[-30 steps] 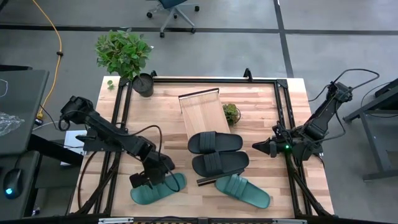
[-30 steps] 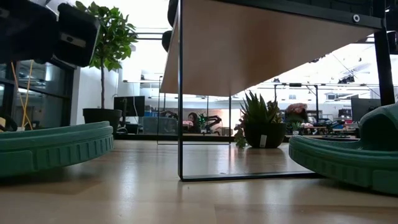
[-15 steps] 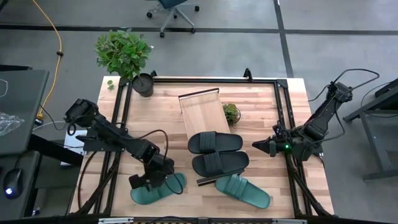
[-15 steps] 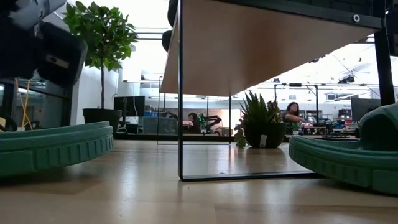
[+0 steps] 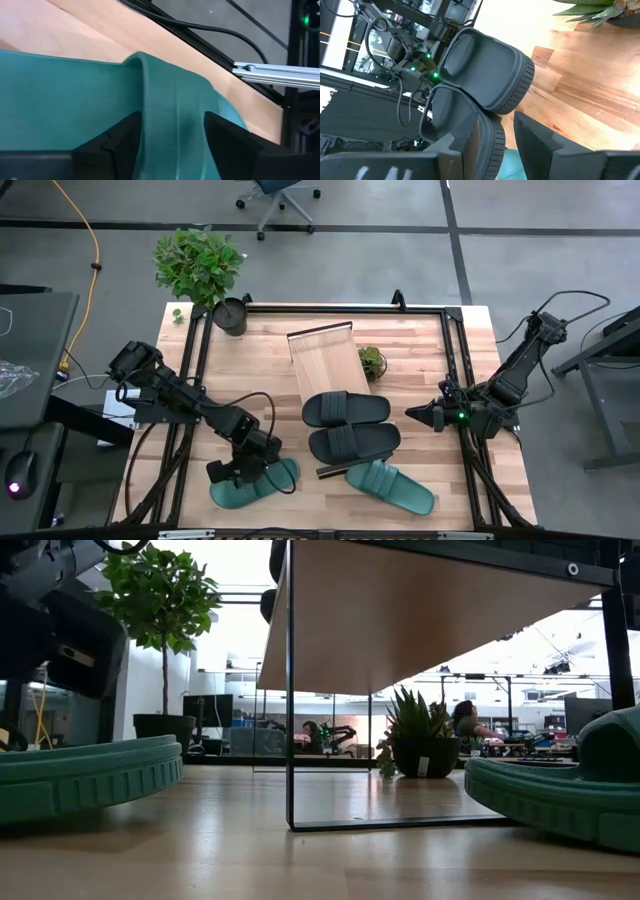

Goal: Pick and place slides into the shelf
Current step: Put the left green slipper on the shelf

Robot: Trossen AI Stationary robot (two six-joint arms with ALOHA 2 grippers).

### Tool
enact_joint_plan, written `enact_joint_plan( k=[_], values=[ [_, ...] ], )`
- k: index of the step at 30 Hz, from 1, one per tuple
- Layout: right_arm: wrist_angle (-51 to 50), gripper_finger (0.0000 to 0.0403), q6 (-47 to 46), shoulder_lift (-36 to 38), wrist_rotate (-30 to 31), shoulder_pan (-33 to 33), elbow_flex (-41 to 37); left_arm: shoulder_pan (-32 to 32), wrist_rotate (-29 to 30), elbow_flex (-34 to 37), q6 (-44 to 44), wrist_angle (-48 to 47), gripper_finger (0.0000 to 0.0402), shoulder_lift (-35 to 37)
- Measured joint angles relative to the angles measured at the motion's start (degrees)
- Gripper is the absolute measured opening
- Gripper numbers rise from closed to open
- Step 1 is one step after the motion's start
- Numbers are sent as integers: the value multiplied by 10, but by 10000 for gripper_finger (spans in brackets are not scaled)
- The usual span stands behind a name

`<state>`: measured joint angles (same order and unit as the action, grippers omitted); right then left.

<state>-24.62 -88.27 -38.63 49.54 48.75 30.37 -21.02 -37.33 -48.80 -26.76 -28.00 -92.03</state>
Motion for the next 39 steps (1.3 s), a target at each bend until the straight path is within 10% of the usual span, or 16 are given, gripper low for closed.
enact_joint_plan(
  k=[19, 39],
  values=[
    [-15, 113, -2, 0, 0, 0, 0, 0, -11, 0, 0, -16, 11, 1],
    [-28, 113, 3, 0, -4, 0, 0, 0, 14, -133, -14, -212, 4, 1]
  ],
)
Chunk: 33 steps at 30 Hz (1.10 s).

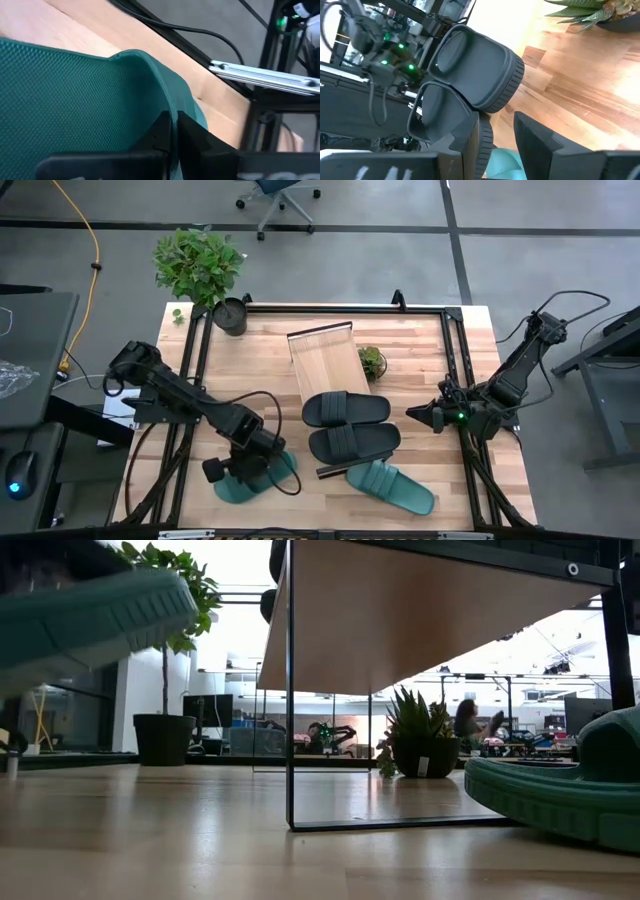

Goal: Pick and place slides into the shelf
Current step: Put the left green slipper on the shelf

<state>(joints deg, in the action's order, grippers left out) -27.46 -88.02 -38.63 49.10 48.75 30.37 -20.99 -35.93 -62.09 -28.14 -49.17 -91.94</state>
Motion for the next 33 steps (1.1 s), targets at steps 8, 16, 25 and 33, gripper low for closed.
enact_joint_plan(
  k=[8, 16, 25, 33],
  values=[
    [-2, 113, 15, 0, 0, 0, 0, 0, 10, -81, -1, -136, 2, 0],
    [-2, 113, 34, 0, 0, 0, 0, 0, 48, -165, 1, -220, 2, 0],
    [-2, 113, 37, 0, -15, 0, 0, 20, 43, -269, 97, -306, 1, 0],
    [-1, 113, 45, 0, -18, 0, 0, 71, 65, -425, 284, -301, 0, 0]
  ],
)
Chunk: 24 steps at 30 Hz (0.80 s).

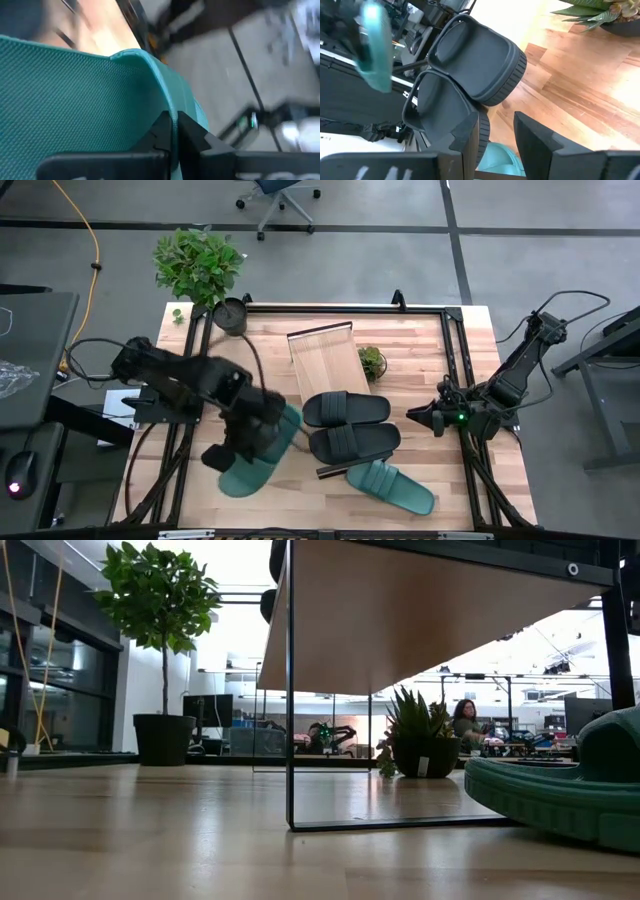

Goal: Pick and place slides into the shelf
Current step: Put the left green slipper on the shelf

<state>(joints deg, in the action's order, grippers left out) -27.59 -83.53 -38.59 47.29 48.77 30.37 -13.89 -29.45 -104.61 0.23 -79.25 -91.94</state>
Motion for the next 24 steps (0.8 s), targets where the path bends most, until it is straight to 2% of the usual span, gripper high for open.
enact_joint_plan(
  k=[4, 11, 14, 19, 24],
  values=[
    [0, 113, 2, 0, -2, 0, 0, 31, 59, -88, 77, 9, 0, 0],
    [0, 113, 8, 0, 7, 0, 0, 110, 220, -196, 201, 67, 0, 1],
    [7, 113, 18, 0, 7, 0, 0, 148, 270, -207, 238, 112, 0, 1],
    [28, 113, 46, 0, 7, 0, 0, 205, 322, -201, 276, 190, 0, 0],
    [39, 113, 64, 0, 7, 0, 0, 228, 430, -166, 290, 255, 0, -3]
  ],
)
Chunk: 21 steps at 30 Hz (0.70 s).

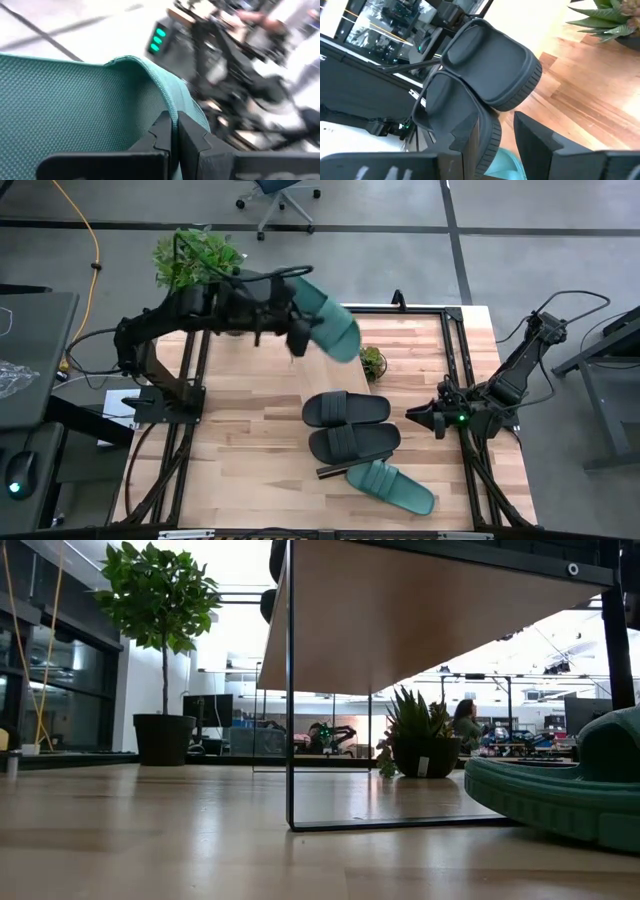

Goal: Pick and place slides into the shelf
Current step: Put the left green slipper on the shelf

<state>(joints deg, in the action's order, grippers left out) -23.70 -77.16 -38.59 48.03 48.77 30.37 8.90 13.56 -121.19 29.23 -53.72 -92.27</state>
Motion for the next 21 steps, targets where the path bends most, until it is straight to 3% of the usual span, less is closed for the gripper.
enact_joint_plan(
  k=[6, 10, 16, 21],
  values=[
    [7, 113, 3, 0, 16, 0, 0, 8, 95, 72, 44, 81, 0, 1],
    [8, 113, 4, 1, 57, 0, 0, 9, 117, 158, 77, 195, 0, 0],
    [4, 113, 14, 29, 208, 0, 0, 9, 165, 282, 157, 344, 0, -1],
    [4, 113, 48, 94, 312, 0, 0, 10, 209, 330, 193, 389, 0, 0]
  ],
)
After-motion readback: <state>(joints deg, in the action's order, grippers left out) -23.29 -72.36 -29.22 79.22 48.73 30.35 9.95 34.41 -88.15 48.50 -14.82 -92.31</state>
